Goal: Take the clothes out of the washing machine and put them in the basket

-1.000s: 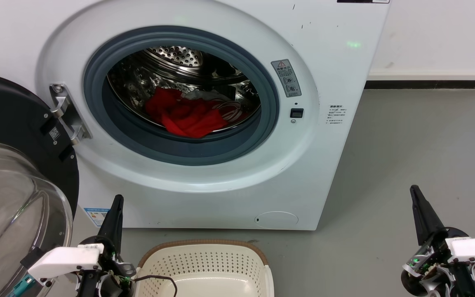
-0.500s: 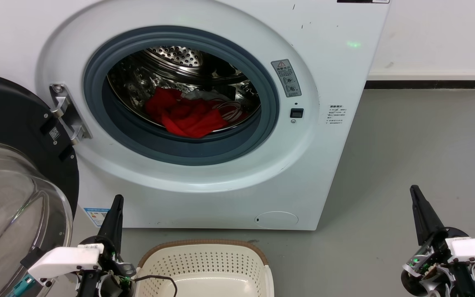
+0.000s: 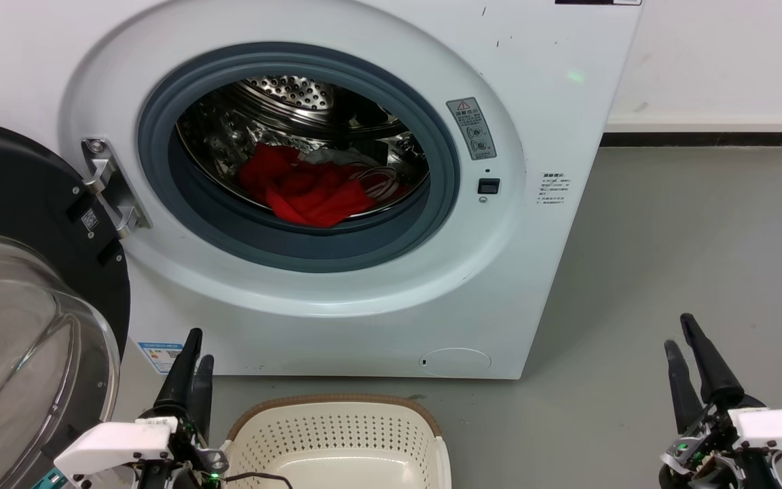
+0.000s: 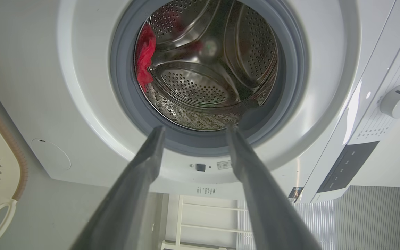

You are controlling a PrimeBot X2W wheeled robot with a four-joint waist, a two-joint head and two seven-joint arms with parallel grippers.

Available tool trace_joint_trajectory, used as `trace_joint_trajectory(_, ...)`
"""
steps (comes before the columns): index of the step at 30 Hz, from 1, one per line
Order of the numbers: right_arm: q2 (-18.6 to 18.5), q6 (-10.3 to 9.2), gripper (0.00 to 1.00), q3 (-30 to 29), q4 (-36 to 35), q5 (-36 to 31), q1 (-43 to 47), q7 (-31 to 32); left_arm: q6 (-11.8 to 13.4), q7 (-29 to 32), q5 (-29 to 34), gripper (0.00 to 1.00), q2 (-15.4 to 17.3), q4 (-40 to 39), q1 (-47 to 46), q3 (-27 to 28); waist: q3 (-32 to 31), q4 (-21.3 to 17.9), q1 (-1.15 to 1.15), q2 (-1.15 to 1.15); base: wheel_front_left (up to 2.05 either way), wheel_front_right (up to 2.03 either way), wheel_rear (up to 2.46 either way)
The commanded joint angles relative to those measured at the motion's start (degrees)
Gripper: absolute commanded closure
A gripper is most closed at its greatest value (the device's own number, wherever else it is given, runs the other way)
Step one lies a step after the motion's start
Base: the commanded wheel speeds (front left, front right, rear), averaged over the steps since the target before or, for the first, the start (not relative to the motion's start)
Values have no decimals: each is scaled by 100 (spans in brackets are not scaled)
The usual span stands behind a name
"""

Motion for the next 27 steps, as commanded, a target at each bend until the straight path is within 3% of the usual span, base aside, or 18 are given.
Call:
trace_joint_trajectory(1, -3, 1, 0, 38, -127, -26, -108, -66, -1, -67, 52, 0, 12, -106, -149, -58, 2, 1, 0, 0, 0, 0, 0)
trace_joint_trajectory(13, -2, 1, 0, 43, -290, -523, -64, -375, -1, -388, 448, 0, 45, -141, -308, -337, 4, 40, 0, 0, 0, 0, 0)
trace_joint_trajectory(27, -2, 1, 0, 51, -595, -2648, 9, -737, -1, -752, 2267, 0, 41, -356, -467, -478, 6, 76, 0, 0, 0, 0, 0)
